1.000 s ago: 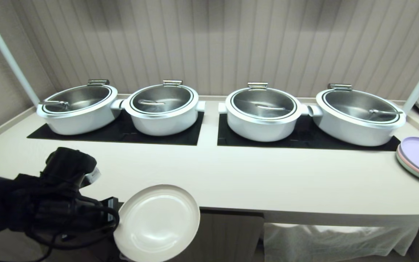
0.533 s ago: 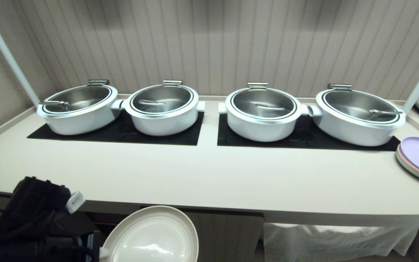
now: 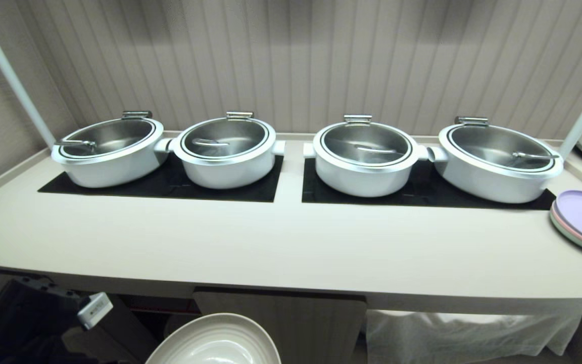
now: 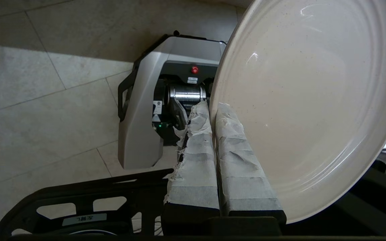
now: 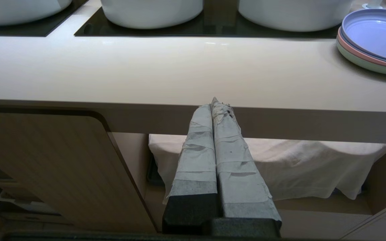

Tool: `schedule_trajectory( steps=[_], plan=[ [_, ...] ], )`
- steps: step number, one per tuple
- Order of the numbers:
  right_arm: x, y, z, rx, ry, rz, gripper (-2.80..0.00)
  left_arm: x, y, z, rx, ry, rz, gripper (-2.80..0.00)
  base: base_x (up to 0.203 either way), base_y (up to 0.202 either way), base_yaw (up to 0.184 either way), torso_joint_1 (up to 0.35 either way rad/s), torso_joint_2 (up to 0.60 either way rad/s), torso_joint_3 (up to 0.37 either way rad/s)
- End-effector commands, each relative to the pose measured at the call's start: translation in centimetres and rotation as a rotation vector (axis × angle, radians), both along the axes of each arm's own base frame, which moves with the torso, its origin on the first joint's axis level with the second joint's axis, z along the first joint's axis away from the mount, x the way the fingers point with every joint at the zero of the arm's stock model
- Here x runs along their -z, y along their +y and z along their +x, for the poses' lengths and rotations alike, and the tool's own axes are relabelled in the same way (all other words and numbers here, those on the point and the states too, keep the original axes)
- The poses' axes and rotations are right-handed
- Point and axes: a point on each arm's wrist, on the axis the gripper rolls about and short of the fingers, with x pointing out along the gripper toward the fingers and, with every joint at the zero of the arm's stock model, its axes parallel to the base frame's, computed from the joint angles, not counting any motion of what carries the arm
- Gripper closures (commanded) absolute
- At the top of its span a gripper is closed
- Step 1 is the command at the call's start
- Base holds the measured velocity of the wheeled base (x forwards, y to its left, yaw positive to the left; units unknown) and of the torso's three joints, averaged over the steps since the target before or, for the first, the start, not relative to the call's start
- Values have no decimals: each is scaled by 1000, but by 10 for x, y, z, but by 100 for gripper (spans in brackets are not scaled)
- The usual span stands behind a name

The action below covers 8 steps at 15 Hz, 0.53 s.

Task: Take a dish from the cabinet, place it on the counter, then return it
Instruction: Put it back into the cabinet

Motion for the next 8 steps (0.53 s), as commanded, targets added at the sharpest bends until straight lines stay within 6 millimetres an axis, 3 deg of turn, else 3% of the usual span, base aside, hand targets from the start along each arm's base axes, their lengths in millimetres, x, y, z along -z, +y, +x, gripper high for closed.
schedule_trajectory(
  steps=[1, 8],
  plan=[
    [0, 0, 0, -1, -1, 0, 0, 1, 2, -7, 2, -5, -5, 0, 0, 0, 0, 0, 0, 0],
    [0, 0, 0, 0, -1, 0, 0, 3, 5, -15, 0, -6, -5, 0, 0, 0, 0, 0, 0, 0]
  ],
)
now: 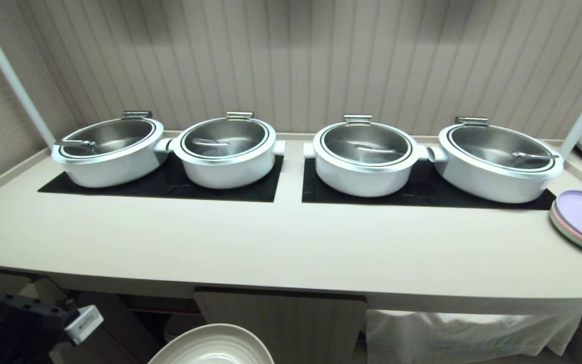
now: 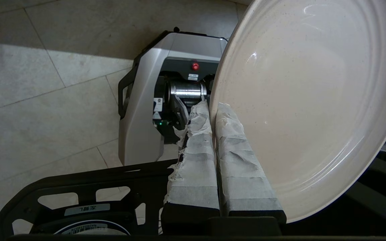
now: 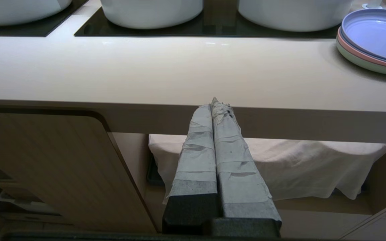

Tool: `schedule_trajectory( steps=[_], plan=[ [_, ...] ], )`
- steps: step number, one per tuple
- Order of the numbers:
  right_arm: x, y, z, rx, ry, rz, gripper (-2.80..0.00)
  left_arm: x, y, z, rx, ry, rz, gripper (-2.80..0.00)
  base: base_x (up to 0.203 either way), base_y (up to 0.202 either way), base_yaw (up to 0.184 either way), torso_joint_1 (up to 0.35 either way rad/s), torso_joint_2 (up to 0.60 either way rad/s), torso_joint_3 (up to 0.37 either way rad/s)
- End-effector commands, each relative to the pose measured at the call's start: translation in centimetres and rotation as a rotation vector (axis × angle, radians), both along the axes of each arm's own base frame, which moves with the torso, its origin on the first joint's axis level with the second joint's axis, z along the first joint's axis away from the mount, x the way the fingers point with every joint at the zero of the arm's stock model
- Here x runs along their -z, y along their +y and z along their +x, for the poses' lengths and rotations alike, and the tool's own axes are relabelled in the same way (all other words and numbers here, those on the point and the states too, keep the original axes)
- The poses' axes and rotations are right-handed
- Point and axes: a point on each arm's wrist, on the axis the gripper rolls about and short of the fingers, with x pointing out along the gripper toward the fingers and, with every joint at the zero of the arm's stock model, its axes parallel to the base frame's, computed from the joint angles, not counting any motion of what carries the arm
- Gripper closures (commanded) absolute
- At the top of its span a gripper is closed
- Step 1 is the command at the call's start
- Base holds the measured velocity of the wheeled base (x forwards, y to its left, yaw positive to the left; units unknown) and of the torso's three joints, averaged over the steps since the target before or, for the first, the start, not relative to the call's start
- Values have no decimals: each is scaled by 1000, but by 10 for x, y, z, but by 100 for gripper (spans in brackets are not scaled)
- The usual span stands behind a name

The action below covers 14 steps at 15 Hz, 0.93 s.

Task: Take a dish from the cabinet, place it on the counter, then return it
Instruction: Put it back into the cabinet

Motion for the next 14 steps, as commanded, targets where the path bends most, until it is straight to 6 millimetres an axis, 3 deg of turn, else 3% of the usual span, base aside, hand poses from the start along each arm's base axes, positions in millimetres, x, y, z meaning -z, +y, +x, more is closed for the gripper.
schedule_trajectory(
  steps=[1, 14],
  plan=[
    [0, 0, 0, 0, 0, 0, 0, 0, 0, -1, -3, 0, -2, 0, 0, 0, 0, 0, 0, 0],
    [0, 0, 0, -1, -1, 0, 0, 1, 0, 0, -2, 2, 7, 0, 0, 0, 0, 0, 0, 0]
  ],
)
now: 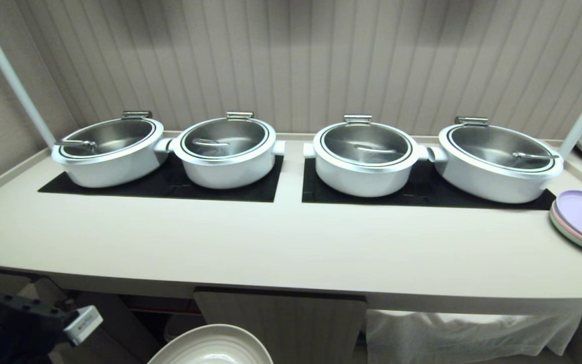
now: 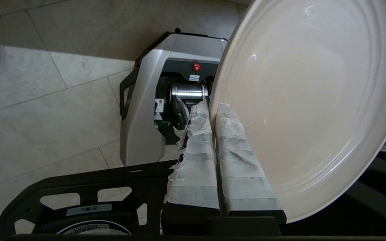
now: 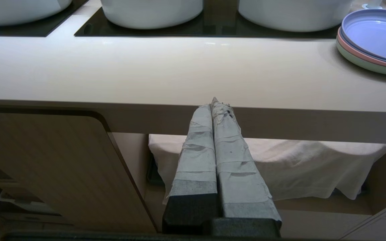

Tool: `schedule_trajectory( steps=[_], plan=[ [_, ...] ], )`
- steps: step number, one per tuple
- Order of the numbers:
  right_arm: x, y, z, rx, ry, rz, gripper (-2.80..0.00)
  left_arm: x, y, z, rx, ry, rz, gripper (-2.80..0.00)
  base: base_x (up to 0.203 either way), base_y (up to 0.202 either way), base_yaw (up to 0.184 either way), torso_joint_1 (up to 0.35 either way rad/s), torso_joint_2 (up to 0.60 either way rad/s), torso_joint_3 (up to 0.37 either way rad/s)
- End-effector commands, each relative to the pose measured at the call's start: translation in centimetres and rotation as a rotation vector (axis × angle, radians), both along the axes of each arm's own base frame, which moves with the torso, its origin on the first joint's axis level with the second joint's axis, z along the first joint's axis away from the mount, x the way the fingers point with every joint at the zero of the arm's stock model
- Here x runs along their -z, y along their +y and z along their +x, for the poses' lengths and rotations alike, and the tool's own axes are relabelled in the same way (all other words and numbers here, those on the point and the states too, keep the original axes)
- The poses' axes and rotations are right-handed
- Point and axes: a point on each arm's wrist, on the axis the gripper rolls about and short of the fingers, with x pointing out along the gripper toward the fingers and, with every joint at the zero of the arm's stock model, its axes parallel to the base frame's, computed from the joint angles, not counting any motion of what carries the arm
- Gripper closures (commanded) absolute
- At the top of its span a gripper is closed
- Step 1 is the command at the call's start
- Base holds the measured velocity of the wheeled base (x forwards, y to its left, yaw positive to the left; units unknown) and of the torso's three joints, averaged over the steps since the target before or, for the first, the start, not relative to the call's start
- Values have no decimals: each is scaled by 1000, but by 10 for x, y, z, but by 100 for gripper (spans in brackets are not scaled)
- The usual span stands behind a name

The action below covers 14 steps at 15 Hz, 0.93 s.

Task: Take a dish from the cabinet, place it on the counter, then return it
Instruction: Put it back into the cabinet

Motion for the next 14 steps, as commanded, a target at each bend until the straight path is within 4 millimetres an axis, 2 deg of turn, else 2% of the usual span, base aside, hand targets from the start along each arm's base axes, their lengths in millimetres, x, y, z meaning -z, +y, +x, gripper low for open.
schedule_trajectory(
  steps=[1, 14],
  plan=[
    [0, 0, 0, 0, 0, 0, 0, 1, 0, 1, -5, 6, 1, 0, 0, 0, 0, 0, 0, 0],
    [0, 0, 0, 0, 1, 0, 0, 9, -4, 11, -1, 65, 12, 0, 0, 0, 0, 0, 0, 0]
  ],
)
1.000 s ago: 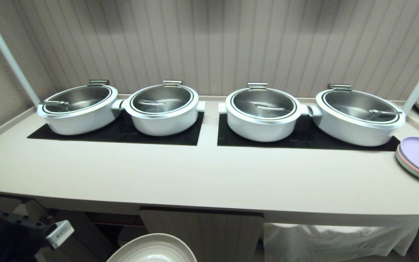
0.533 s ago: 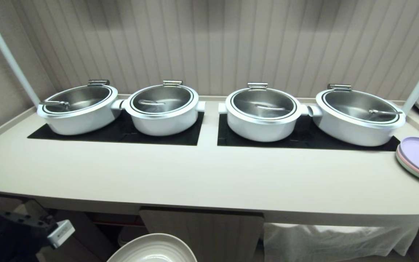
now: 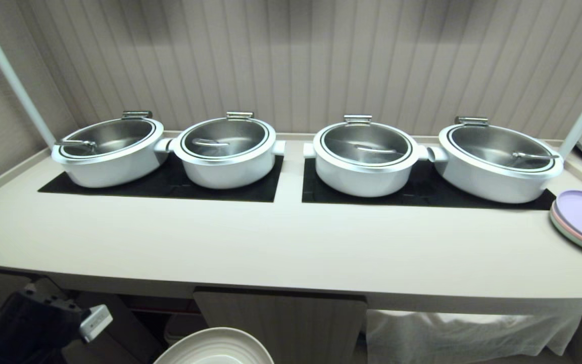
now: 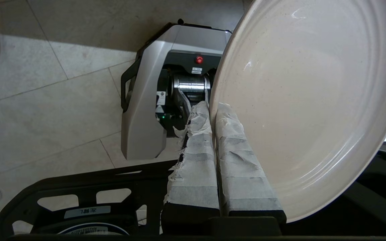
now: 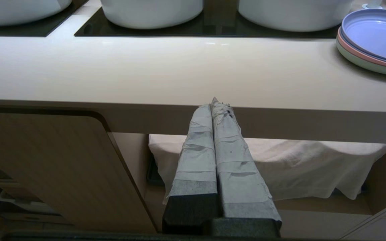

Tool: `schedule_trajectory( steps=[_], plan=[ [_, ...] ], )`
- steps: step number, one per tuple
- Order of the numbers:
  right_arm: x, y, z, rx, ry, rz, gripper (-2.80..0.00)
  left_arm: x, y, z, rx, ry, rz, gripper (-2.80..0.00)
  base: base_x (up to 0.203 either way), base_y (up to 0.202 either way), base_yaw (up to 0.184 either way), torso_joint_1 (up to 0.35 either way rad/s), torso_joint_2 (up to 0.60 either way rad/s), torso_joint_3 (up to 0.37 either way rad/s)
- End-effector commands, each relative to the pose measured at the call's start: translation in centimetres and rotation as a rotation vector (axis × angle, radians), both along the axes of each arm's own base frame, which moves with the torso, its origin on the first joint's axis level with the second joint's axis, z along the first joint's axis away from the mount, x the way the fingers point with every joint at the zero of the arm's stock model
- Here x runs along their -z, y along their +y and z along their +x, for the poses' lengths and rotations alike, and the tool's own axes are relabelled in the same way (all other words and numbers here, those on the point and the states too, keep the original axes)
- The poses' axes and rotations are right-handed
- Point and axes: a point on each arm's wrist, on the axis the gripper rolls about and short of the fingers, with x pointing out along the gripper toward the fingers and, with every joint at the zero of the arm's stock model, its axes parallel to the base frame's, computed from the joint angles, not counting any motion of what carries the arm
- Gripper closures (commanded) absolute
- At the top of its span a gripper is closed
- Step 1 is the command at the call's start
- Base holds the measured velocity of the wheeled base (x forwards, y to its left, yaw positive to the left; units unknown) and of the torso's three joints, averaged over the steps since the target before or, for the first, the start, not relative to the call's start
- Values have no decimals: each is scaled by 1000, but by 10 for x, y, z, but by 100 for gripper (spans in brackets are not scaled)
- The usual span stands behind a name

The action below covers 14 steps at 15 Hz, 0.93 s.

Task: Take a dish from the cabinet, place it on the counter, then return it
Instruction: Put it back into the cabinet

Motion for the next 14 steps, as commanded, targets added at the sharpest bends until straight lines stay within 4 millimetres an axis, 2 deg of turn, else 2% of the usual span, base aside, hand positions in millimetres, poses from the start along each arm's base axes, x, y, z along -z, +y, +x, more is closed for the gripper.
schedule_trajectory(
  steps=[1, 12, 14],
  plan=[
    [0, 0, 0, -1, -2, 0, 0, 3, -1, 3, -2, 16, 3, 0, 0, 0, 0, 0, 0, 0],
    [0, 0, 0, -1, -2, 0, 0, 4, -2, 6, -5, 18, 4, 0, 0, 0, 0, 0, 0, 0],
    [0, 0, 0, -1, 1, 0, 0, 4, -2, 6, -5, 18, 4, 0, -1, 156, -5, -5, 2, 2]
  ],
)
